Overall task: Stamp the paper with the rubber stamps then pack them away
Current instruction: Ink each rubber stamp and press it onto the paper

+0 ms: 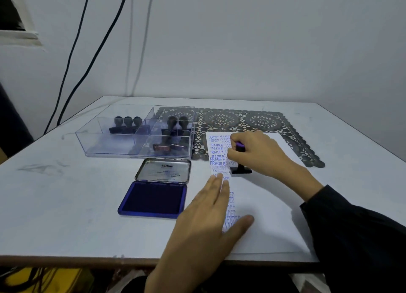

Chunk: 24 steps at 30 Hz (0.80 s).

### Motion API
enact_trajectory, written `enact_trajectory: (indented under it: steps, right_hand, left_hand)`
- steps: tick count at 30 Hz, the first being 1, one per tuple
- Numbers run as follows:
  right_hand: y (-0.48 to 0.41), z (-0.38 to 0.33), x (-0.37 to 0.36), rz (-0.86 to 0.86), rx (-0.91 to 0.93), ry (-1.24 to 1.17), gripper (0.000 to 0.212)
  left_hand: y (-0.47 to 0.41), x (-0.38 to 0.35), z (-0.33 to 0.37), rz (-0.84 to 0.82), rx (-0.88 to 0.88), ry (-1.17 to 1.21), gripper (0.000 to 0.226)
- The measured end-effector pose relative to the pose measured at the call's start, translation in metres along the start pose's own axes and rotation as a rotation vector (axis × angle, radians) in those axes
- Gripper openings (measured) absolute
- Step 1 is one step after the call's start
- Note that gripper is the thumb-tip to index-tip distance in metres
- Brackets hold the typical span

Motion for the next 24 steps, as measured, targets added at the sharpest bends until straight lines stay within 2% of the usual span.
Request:
enact_trajectory:
  steps: [4, 10, 19, 24]
  right_hand:
    - [0.003, 0.005, -0.002, 0.002, -0.006, -0.006, 0.026]
    - [0.005, 0.003, -0.007, 0.012, -0.001, -0.019, 0.025]
    - [0.013, -0.003, -0.014, 0.127, 0.028, 0.129, 0.019]
    - [0.014, -0.002, -0.014, 0.129, 0.028, 0.106, 0.021]
  left_hand:
    - [-0.001, -0.004, 0.001, -0.008, 0.012, -0.13, 0.075]
    - [0.001, -0.005, 0.0, 0.067, -0.022, -0.222, 0.076]
    - [0.001, -0.008, 0.0, 0.12, -0.043, -0.232, 0.075]
    - [0.0, -0.006, 0.001, 0.011, -0.015, -0.135, 0.076]
Point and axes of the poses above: each hand's wrist, its own y-axis away from the middle knuckle, its own x-axis out of the back of the hand, z = x × y, the point moved 6 cm from there along -y, towards the middle knuckle, and after that the axes turned 15 degrees about -x, right-handed, at the moved point
